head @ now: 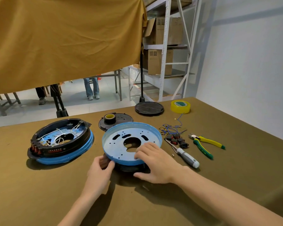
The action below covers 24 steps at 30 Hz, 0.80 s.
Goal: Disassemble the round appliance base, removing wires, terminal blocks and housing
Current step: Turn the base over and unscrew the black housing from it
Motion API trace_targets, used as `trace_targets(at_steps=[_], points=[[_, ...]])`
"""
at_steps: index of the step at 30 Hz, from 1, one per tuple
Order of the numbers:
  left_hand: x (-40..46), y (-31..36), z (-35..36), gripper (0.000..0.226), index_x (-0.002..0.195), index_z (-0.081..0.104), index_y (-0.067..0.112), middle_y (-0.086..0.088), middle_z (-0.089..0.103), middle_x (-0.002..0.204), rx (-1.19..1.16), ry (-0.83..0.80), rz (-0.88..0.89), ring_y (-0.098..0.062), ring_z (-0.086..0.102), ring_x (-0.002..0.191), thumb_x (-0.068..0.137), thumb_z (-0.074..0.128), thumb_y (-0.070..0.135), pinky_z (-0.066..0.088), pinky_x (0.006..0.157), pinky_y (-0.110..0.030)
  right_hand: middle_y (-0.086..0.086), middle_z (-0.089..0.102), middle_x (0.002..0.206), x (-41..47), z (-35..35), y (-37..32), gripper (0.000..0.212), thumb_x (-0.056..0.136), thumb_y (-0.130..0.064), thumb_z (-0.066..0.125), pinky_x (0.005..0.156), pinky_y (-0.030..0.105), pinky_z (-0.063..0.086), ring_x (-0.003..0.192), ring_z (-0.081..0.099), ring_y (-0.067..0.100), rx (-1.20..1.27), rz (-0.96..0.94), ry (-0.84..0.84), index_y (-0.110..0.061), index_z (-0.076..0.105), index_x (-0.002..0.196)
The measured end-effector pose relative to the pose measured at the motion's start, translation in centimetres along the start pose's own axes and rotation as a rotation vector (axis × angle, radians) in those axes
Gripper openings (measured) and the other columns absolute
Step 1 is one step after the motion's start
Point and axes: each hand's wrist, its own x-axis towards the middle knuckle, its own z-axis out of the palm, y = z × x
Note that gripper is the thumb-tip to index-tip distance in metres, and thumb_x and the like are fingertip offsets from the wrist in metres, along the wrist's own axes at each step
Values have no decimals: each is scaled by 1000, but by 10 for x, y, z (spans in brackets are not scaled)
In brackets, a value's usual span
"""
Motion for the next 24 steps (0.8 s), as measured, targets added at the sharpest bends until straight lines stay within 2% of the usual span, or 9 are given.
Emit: trace_targets(at_steps=[3,5,7,9,12,16,20,22,24], points=[[-8,0,1,67,151,38,21,-4,42,154,188,119,141,-20,44,141,94,73,24,40,117,-46,-1,55,124,-11,-6,15,51,89,-65,60,115,37,33,121,46,18,-63,55,13,-22,57,118],[-12,0,0,81,155,35,26,1,30,162,331,96,387,-17,28,151,87,78,15,29,123,-45,-1,54,127,-14,-6,19,53,87,-63,62,119,39,29,124,44,18,-114,70,-59,-24,56,122],[-11,1,-1,72,146,51,30,7,35,161,505,-8,645,-13,23,154,83,78,7,19,125,-41,-1,59,123,-15,-3,19,46,87,-52,68,116,41,35,119,49,18,-138,41,-86,-24,58,122],[-9,5,-3,51,128,64,34,13,51,148,563,-94,755,-11,29,152,83,73,11,12,127,-39,-2,66,111,-16,-2,20,33,89,-41,72,105,41,47,107,57,18,-130,15,-13,-22,64,114],[-6,12,-9,34,118,61,38,19,58,128,519,-79,777,0,39,138,85,61,42,18,128,-44,-6,68,108,-15,-8,23,30,91,-43,71,99,32,49,103,58,14,-32,80,101,-22,65,112],[0,20,-13,51,115,51,39,26,51,120,466,-108,747,12,37,128,77,67,68,26,122,-38,-6,64,111,-10,-17,24,35,91,-48,69,99,28,43,107,55,13,14,116,181,-23,62,114],[8,34,-18,60,124,50,34,17,56,124,382,-32,817,2,50,123,76,84,43,47,107,-29,-11,57,109,-3,-28,21,36,91,-48,67,93,20,41,104,49,7,212,195,214,-24,58,116],[13,37,-17,70,138,48,27,9,53,141,281,24,837,-3,44,138,78,86,22,40,117,-30,-16,54,107,2,-31,15,33,89,-44,73,87,18,43,101,49,3,381,288,198,-30,55,113],[15,41,-11,79,150,42,21,6,43,155,234,89,856,-6,34,149,82,83,17,28,124,-25,-19,57,106,9,-34,10,32,87,-42,76,82,19,46,100,55,5,539,378,208,-33,53,108]])
